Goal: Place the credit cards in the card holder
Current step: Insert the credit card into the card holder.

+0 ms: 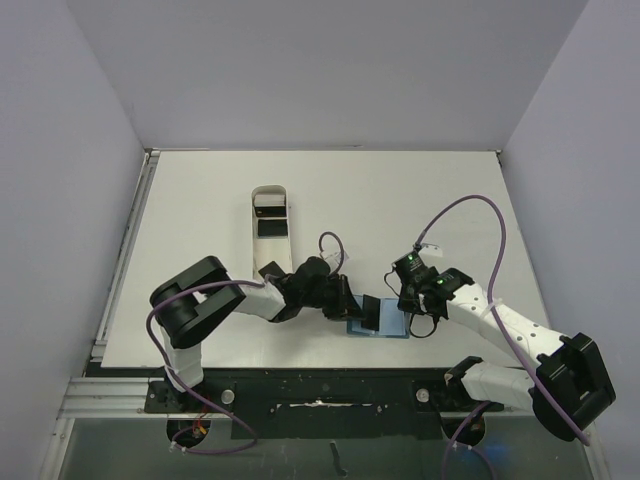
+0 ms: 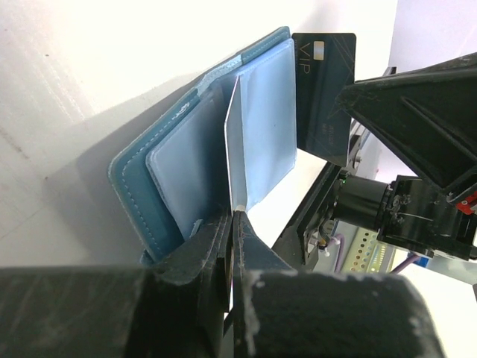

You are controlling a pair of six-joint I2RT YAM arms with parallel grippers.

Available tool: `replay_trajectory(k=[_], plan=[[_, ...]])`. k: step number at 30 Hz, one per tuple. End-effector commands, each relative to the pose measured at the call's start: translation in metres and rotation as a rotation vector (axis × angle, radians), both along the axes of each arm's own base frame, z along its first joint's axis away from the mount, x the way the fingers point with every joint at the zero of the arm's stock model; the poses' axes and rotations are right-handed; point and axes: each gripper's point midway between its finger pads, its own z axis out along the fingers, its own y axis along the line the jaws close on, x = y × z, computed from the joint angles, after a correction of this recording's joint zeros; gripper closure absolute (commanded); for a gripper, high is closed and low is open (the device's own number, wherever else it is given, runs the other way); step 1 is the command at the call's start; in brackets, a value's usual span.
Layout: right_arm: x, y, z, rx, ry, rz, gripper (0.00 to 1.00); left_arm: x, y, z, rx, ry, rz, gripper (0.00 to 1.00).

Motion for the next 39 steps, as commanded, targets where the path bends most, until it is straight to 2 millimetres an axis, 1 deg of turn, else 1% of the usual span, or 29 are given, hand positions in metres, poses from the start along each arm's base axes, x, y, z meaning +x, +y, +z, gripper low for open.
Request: replay_trajectory(k=[1, 5, 8, 12, 17, 20, 22, 28, 31, 33, 39], plan=[[-0.010, 0.002, -0.008, 0.009, 0.033, 0.008, 1.00, -0.005, -0.008, 0.006, -0.057, 0.002, -0.032, 1.00], [-0.011, 0.003, -0.009, 0.010, 0.035, 0.010, 1.00, -0.007, -0.013, 0.010, -0.098, 0.016, -0.028, 1.00], [-0.011, 0.005, -0.009, 0.013, 0.036, 0.014, 1.00, -0.008, -0.015, 0.007, -0.102, 0.023, -0.026, 1.00], [-0.011, 0.006, -0.009, 0.014, 0.036, 0.017, 1.00, -0.009, -0.015, 0.007, -0.123, 0.028, -0.015, 1.00], [-0.013, 0.006, -0.010, 0.012, 0.040, 0.016, 1.00, -0.004, -0.012, 0.007, -0.115, 0.008, 0.019, 1.00], [-0.013, 0.006, -0.009, 0.011, 0.038, 0.016, 1.00, -0.006, -0.009, 0.003, -0.100, 0.051, 0.045, 1.00], [-0.013, 0.005, -0.009, 0.009, 0.038, 0.014, 1.00, -0.008, -0.009, 0.006, -0.117, 0.071, 0.066, 1.00], [-0.014, 0.006, -0.010, 0.009, 0.041, 0.013, 1.00, -0.014, -0.014, 0.006, -0.150, 0.118, 0.101, 1.00], [-0.015, 0.006, -0.010, 0.011, 0.037, 0.014, 1.00, -0.014, -0.018, 0.012, -0.198, 0.141, 0.106, 1.00], [-0.015, 0.005, -0.010, 0.005, 0.038, 0.014, 1.00, -0.017, -0.012, 0.005, -0.187, 0.159, 0.119, 1.00], [-0.015, 0.007, -0.010, 0.008, 0.036, 0.018, 1.00, -0.016, -0.004, -0.001, -0.151, 0.156, 0.159, 1.00]])
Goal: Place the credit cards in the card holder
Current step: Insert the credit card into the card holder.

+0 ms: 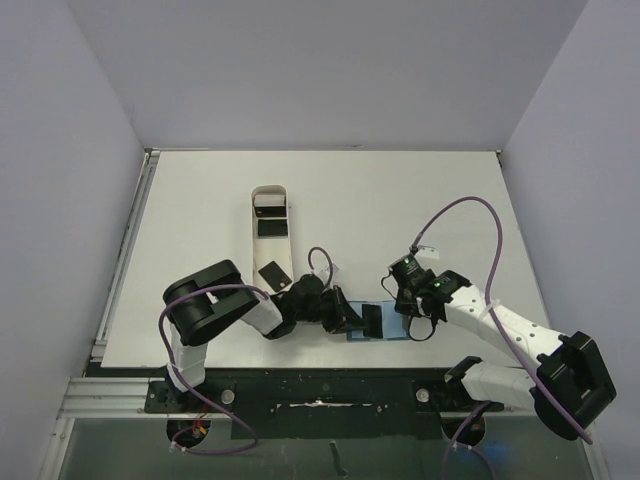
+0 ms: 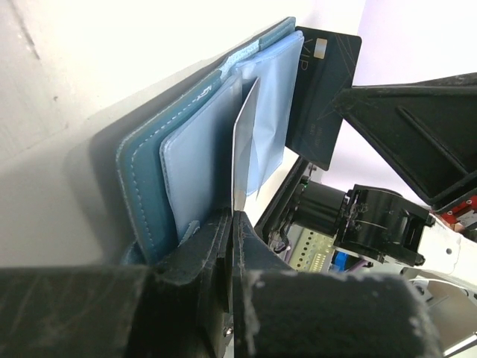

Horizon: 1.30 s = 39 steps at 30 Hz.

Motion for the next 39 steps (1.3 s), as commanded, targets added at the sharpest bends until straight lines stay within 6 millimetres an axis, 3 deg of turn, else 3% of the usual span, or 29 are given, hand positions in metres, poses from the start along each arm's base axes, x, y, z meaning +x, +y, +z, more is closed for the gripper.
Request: replay_trajectory(k=[1, 17, 39], plan=[[-0.012, 0.000, -0.006, -0.004, 0.036, 0.005, 1.00, 0.004, 0.000, 0.006, -0.026, -0.024, 0.045, 1.00], [-0.018, 0.009, -0.008, 0.027, 0.032, 0.029, 1.00, -0.004, -0.005, 0.003, 0.000, -0.001, 0.080, 1.00], [-0.021, 0.007, -0.011, 0.011, 0.042, 0.026, 1.00, -0.008, 0.007, -0.002, 0.005, 0.018, 0.124, 1.00]])
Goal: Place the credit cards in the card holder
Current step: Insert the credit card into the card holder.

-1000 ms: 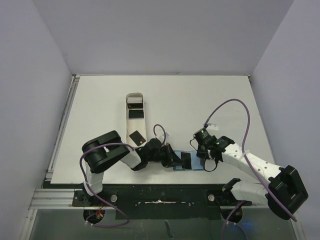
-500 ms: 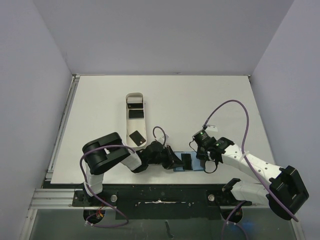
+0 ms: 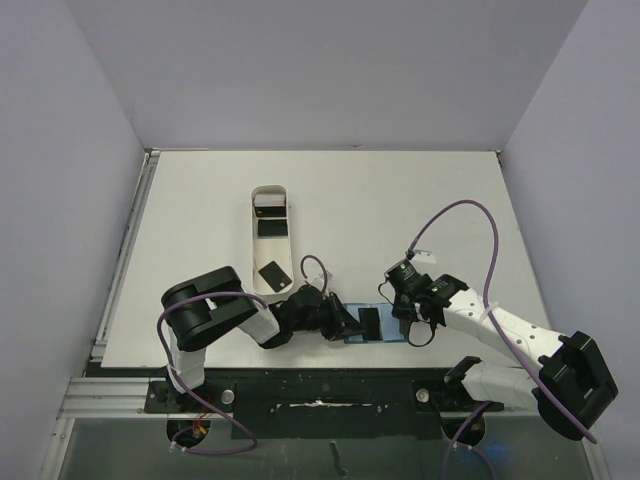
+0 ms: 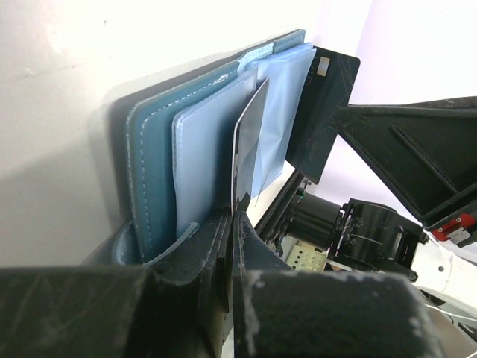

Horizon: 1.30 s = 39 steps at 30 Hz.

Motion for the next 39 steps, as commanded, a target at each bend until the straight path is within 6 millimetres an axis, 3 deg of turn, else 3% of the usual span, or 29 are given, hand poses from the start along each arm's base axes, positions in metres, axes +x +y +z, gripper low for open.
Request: replay_trajectory(k=[1, 5, 9, 15, 22, 39], plan=[[-0.011, 0.001, -0.007, 0.008, 0.034, 0.004, 1.00, 0.001, 0.002, 0.005, -0.016, -0.023, 0.016, 1.00], [-0.014, 0.021, -0.011, 0.103, 0.041, 0.071, 1.00, -0.001, 0.000, 0.018, -0.091, -0.055, 0.000, 1.00], [-0.015, 0.028, -0.009, 0.159, 0.028, 0.077, 1.00, 0.000, 0.008, 0.019, -0.110, -0.055, -0.009, 1.00], [-0.009, 0.021, 0.002, 0.154, -0.027, 0.048, 1.00, 0.001, 0.009, 0.017, -0.067, -0.079, -0.026, 1.00], [-0.013, 0.014, -0.004, 0.117, -0.003, 0.030, 1.00, -0.001, 0.009, 0.008, -0.027, -0.047, -0.009, 1.00], [-0.014, 0.013, -0.007, 0.114, 0.002, 0.027, 1.00, -0.001, 0.020, 0.012, 0.000, -0.043, 0.035, 1.00]])
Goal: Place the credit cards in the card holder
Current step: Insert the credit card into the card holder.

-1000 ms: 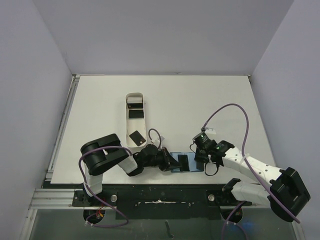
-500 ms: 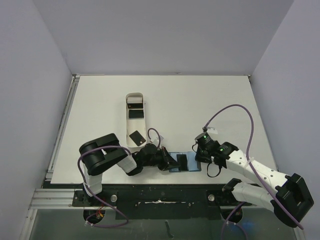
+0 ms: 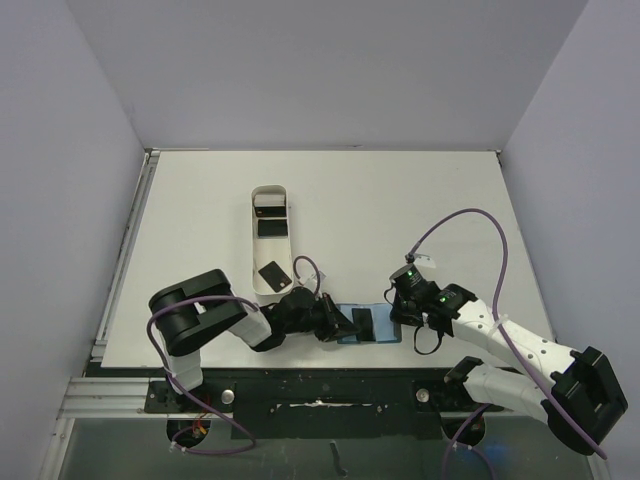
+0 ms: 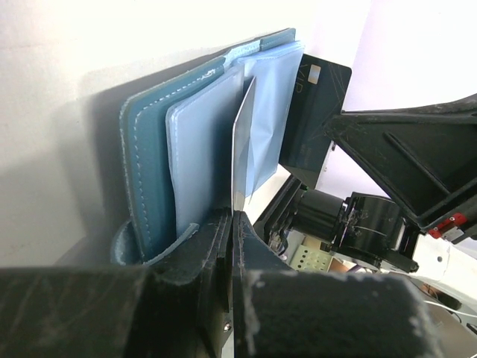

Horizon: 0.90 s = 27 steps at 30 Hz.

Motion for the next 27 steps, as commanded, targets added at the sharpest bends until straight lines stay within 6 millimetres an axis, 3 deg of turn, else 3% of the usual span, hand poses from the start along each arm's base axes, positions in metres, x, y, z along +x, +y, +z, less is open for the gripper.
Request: replay_trajectory(k=[1, 17, 24, 27], plan=[[-0.006, -0.004, -0.009, -0.016, 0.029, -0.013, 1.00, 0.002, 0.003, 0.009, -0.010, -0.029, 0.018, 1.00], [-0.008, -0.005, -0.010, -0.012, 0.028, -0.017, 1.00, -0.004, 0.009, 0.006, -0.038, -0.001, 0.026, 1.00], [-0.008, -0.005, -0.010, -0.008, 0.028, -0.015, 1.00, -0.005, 0.011, 0.020, -0.118, -0.013, 0.045, 1.00], [-0.008, -0.003, -0.011, -0.004, 0.029, -0.012, 1.00, -0.005, 0.011, 0.018, -0.108, -0.004, 0.048, 1.00]])
